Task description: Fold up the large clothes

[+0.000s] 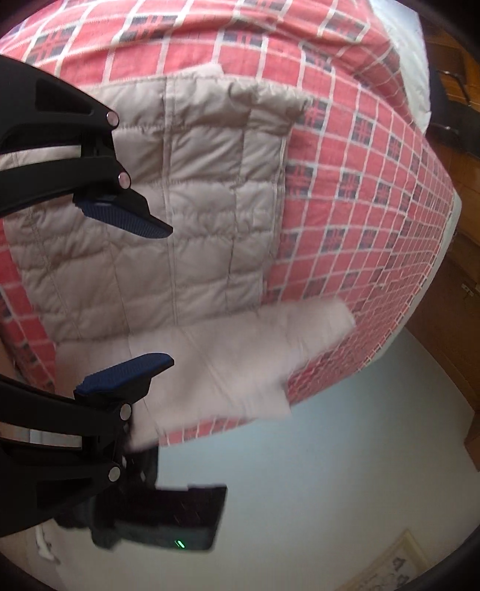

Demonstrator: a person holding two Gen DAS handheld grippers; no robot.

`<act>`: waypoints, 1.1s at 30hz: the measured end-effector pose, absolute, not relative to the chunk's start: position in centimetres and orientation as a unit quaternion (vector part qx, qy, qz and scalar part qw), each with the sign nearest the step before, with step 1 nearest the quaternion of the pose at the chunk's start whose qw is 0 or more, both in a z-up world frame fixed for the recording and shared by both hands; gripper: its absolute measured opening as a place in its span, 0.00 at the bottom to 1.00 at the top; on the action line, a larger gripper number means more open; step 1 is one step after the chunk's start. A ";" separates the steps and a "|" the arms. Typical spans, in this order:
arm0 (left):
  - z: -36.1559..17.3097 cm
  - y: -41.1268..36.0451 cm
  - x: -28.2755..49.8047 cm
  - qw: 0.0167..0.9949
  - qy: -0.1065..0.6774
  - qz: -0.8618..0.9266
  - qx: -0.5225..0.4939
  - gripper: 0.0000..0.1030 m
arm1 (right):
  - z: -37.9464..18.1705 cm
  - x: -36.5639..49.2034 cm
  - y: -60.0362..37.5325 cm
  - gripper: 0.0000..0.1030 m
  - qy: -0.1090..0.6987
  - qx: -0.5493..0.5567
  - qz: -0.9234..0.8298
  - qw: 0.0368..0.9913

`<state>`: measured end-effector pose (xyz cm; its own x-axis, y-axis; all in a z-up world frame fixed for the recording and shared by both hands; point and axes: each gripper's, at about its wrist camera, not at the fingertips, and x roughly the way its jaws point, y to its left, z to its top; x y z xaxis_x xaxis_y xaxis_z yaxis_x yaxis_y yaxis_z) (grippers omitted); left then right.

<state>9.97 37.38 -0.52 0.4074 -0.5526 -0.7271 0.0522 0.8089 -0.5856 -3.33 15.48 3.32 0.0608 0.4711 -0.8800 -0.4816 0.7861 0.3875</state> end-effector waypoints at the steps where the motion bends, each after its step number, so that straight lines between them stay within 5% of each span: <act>1: -0.5 37.3 10.2 0.798 0.509 -0.197 -0.254 0.66 | 3.0 -3.4 16.2 0.26 0.603 -0.008 0.328 0.727; 16: -6.4 33.2 16.0 0.745 0.587 -0.221 -0.230 0.69 | -0.1 -3.2 18.7 0.48 0.585 0.004 0.367 0.723; 23: -7.1 32.2 16.8 0.742 0.574 -0.235 -0.255 0.29 | 3.1 -3.5 16.5 0.57 0.561 0.055 0.390 0.728; 33: -8.3 34.0 16.5 0.742 0.554 -0.260 -0.271 0.19 | 5.1 -2.4 7.2 0.64 0.552 0.143 0.319 0.757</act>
<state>16.55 33.96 -8.31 0.2496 -0.6877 -0.6818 0.0856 0.7170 -0.6918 -2.45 7.20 5.10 0.1859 0.6405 -0.7451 -0.3254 0.7557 0.5683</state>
